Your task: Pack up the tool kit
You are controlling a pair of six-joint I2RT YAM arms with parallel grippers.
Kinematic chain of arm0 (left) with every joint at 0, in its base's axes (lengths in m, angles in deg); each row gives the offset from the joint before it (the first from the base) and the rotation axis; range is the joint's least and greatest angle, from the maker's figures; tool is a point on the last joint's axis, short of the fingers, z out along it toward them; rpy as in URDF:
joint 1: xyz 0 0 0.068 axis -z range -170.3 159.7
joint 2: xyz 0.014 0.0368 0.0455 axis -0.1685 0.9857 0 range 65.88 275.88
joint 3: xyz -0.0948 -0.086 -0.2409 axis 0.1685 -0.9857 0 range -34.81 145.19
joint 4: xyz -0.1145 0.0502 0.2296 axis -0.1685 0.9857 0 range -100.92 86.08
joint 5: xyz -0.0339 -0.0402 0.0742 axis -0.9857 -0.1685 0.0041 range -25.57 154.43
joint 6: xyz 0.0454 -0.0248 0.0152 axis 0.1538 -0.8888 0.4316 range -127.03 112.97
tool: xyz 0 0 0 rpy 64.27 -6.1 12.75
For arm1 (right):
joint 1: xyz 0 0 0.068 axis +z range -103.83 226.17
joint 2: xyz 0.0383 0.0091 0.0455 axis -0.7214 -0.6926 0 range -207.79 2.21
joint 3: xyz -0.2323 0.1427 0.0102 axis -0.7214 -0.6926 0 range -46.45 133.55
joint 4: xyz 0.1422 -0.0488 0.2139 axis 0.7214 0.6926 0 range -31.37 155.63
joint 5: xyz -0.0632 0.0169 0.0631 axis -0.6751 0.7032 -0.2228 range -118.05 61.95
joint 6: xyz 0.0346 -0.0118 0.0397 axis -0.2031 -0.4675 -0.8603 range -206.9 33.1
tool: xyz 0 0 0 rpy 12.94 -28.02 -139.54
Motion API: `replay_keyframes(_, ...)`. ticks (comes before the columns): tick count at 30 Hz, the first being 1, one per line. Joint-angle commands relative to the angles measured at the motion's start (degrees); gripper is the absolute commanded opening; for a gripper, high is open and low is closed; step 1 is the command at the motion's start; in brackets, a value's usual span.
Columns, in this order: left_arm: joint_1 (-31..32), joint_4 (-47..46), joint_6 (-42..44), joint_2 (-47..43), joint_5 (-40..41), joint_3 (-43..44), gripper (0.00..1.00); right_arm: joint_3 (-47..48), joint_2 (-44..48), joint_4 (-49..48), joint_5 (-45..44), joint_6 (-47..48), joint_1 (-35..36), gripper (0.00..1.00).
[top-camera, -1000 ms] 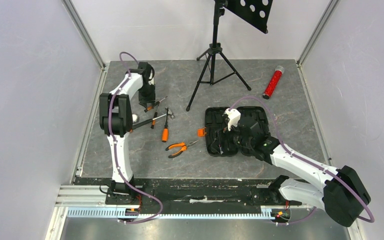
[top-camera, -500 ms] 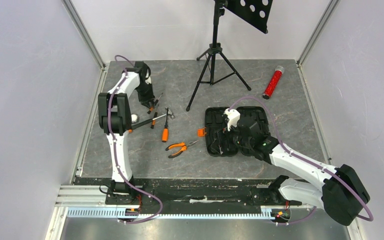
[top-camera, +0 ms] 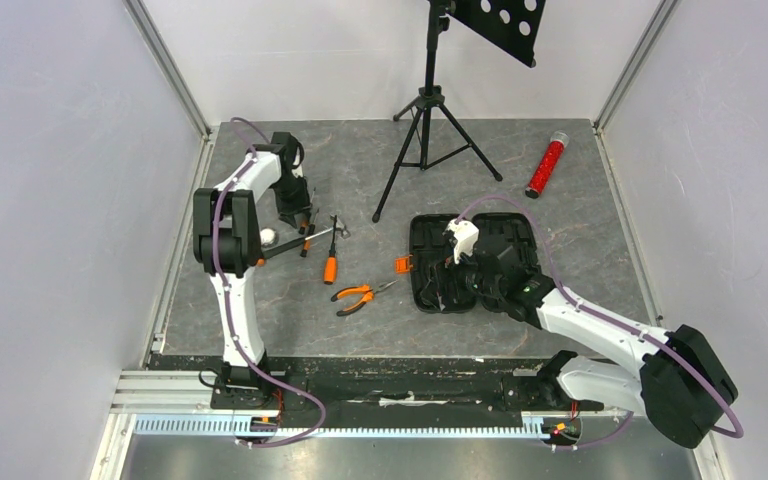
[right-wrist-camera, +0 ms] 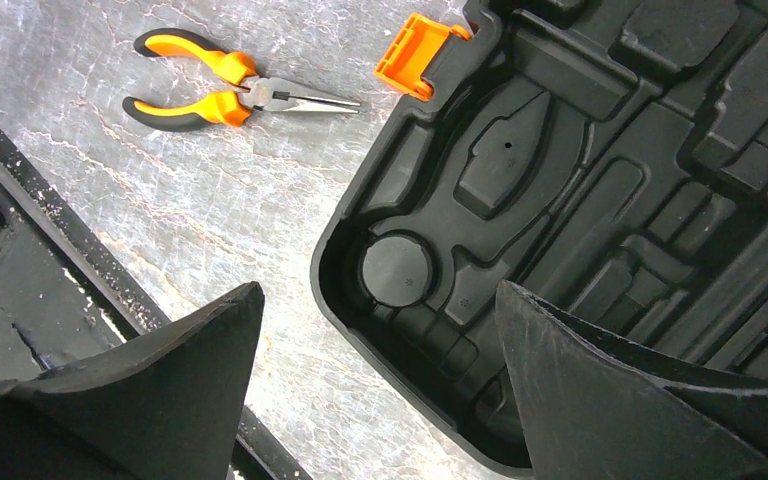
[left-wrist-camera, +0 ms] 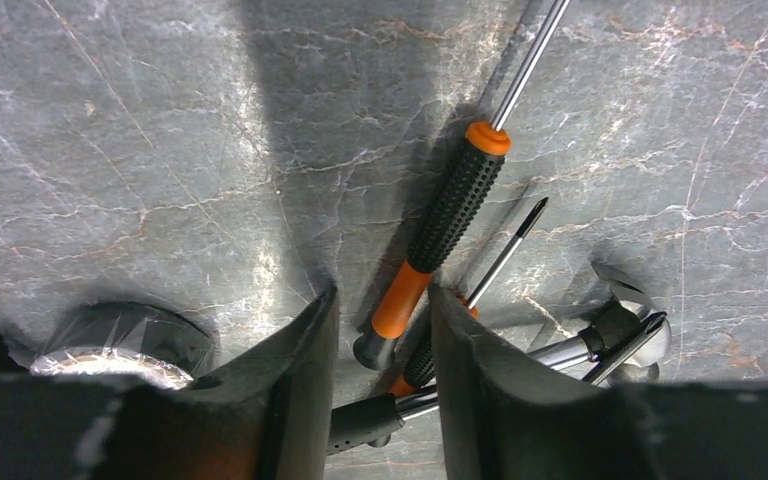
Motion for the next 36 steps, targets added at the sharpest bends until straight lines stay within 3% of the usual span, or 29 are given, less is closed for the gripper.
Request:
replay_keyframes(1,0.6,0.2,1.8,0.2,1.6,-0.3,0.42,-0.7,0.1,-3.8,1.1,-0.8,0.4,0.88)
replay_keyframes(9,0.6,0.2,3.1,-1.4,0.7,1.0,0.02,-0.7,1.0,-3.8,0.5,-1.2,0.4,0.88)
replay_keyframes(15,0.6,-1.4,2.9,-8.8,-1.8,3.1,0.02,0.2,2.3,-3.8,-0.5,-2.4,0.4,0.9)
replay_keyframes(22,0.8,-9.2,-2.3,-23.8,-9.8,-3.7,0.02,0.3,6.0,-3.9,-2.1,-4.8,0.4,0.98)
replay_keyframes(26,1.1,-14.3,-6.7,-33.1,-16.6,-11.6,0.02,0.4,8.2,-5.3,-2.1,-7.3,0.4,0.98)
replay_keyframes(36,5.5,-35.8,-21.9,-56.1,-29.0,-40.4,0.02,3.8,10.0,-9.0,-1.3,-12.9,0.6,0.93)
